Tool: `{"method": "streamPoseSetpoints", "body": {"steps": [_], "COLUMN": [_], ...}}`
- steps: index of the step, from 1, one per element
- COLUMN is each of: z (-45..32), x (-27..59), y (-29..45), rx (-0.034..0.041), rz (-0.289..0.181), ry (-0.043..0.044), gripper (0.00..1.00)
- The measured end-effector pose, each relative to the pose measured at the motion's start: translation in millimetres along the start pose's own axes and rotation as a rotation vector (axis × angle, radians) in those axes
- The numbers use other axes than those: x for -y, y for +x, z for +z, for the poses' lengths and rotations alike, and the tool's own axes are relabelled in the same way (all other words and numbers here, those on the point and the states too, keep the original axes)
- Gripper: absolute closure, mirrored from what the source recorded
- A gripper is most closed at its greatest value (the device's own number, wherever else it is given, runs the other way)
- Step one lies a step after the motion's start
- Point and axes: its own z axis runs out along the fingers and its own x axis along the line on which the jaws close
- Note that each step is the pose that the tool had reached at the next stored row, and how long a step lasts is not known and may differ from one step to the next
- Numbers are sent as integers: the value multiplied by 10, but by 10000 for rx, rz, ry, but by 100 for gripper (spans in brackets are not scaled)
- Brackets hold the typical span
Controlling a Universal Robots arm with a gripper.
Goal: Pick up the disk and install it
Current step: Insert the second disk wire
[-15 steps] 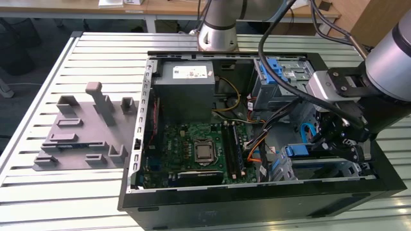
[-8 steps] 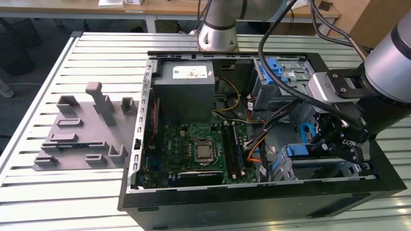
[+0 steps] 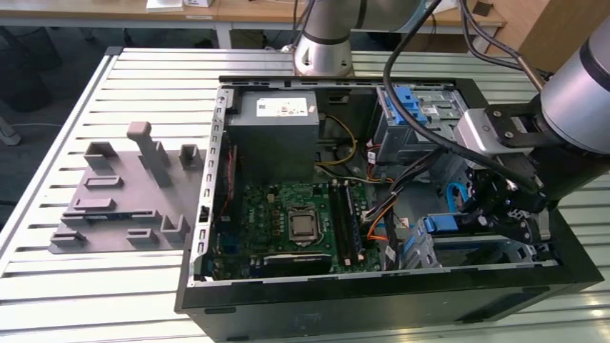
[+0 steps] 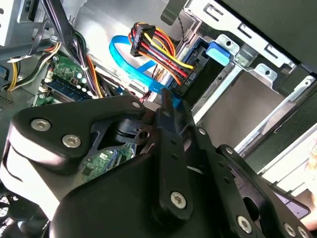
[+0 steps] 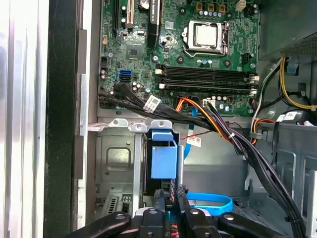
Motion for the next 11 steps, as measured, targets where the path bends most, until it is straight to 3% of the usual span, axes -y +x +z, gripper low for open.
{"method": "streamPoseSetpoints", "body": {"steps": [11], "z": [-145], "x": [2], "y": [-16], "rx": [-7], "rz": [0], "ry": [0], "gripper": [76]}}
